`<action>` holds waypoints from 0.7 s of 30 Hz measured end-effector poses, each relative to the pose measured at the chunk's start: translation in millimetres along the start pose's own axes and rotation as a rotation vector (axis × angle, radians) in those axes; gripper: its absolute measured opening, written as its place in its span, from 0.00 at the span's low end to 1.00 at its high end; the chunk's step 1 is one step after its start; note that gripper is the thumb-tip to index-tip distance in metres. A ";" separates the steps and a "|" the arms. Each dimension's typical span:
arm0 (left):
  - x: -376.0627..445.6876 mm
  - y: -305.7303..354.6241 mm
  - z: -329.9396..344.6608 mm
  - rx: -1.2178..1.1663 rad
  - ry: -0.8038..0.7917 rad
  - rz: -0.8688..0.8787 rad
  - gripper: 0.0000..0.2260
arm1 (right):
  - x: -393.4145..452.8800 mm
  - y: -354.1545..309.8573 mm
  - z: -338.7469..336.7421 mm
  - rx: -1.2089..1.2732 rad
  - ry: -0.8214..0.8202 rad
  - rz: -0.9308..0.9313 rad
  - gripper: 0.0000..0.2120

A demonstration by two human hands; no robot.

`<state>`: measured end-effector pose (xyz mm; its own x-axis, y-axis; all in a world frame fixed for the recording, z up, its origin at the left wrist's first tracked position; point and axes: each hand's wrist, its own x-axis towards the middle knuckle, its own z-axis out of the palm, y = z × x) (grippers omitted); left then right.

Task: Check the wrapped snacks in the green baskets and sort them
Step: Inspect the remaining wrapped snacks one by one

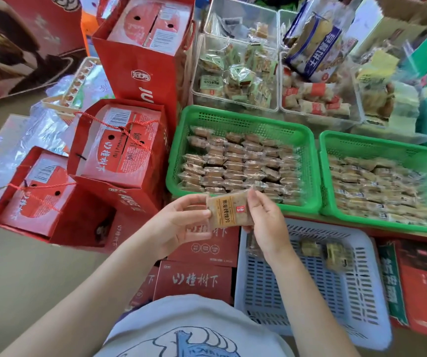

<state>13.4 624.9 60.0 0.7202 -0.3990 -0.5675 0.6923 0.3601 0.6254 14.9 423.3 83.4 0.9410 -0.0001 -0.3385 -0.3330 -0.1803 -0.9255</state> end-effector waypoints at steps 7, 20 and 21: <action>-6.8 -12.0 -1.2 -0.052 0.046 0.030 0.16 | -11.2 4.5 -3.9 -0.131 -0.018 -0.082 0.20; -32.4 4.8 16.3 0.129 0.109 0.223 0.03 | -18.7 -9.3 -7.4 0.181 -0.075 0.022 0.15; -33.8 5.2 16.7 0.143 0.111 0.237 0.03 | -21.3 -10.9 -9.0 0.167 -0.088 0.004 0.15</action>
<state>-8.1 626.1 91.3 0.8671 -0.2204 -0.4468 0.4964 0.3068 0.8121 -1.0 416.5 102.2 0.9332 0.0869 -0.3487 -0.3488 -0.0143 -0.9371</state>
